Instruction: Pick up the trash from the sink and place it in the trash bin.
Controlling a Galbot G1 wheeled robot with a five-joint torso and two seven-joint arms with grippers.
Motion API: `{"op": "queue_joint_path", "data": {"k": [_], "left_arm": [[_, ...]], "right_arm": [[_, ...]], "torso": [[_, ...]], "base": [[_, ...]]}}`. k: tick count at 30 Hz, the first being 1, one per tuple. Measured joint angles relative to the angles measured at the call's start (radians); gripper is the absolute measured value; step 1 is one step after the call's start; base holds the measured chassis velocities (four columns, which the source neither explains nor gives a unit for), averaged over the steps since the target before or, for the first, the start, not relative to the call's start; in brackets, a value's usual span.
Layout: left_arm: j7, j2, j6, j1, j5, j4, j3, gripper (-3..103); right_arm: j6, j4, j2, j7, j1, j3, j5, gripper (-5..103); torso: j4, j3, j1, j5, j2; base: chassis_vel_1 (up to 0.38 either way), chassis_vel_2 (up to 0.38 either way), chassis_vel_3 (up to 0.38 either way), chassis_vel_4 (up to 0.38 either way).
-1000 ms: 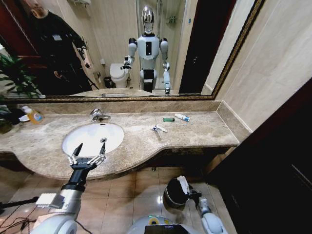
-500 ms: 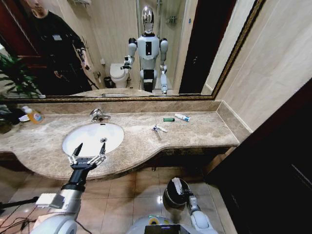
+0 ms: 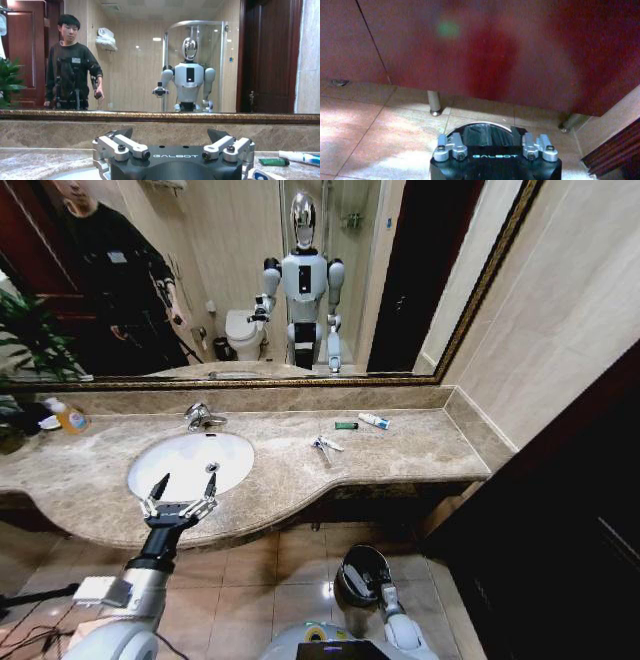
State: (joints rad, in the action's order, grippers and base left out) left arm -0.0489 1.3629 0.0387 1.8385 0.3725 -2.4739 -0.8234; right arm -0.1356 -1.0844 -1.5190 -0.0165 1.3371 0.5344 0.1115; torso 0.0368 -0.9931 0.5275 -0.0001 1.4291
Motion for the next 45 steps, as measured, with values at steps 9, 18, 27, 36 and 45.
{"op": "queue_joint_path", "data": {"k": [9, 18, 27, 36, 45], "left_arm": [[0.0, 0.0, 0.0, 0.0, 0.0, 0.0, 0.0, 100], [0.0, 0.0, 0.0, 0.0, 0.0, 0.0, 0.0, 100], [0.0, 0.0, 0.0, 0.0, 0.0, 0.0, 0.0, 100], [0.0, 0.0, 0.0, 0.0, 0.0, 0.0, 0.0, 100], [0.0, 0.0, 0.0, 0.0, 0.0, 0.0, 0.0, 100]], "right_arm": [[0.044, -0.081, 0.012, 0.033, 0.031, -0.017, -0.073, 93], [0.047, -0.083, 0.017, 0.034, 0.035, -0.01, -0.075, 100], [0.05, -0.106, 0.015, 0.021, 0.05, -0.01, -0.076, 100], [0.105, -0.387, 0.092, 0.006, 0.158, -0.024, -0.182, 100], [0.188, -0.861, 0.124, 0.063, 0.352, -0.013, -0.269, 100]], "torso": [[0.0, 0.0, 0.0, 0.0, 0.0], [0.0, 0.0, 0.0, 0.0, 0.0], [0.0, 0.0, 0.0, 0.0001, 0.0], [0.0, 0.0, 0.0, 0.0002, 0.0], [0.0, 0.0, 0.0, 0.0, 0.0]], "base": [[0.0, 0.0, 0.0, 0.0], [0.0, 0.0, 0.0, 0.0], [0.0, 0.0, 0.0, 0.0], [0.0, 0.0, 0.0, 0.0], [0.0, 0.0, 0.0, 0.0]]}}
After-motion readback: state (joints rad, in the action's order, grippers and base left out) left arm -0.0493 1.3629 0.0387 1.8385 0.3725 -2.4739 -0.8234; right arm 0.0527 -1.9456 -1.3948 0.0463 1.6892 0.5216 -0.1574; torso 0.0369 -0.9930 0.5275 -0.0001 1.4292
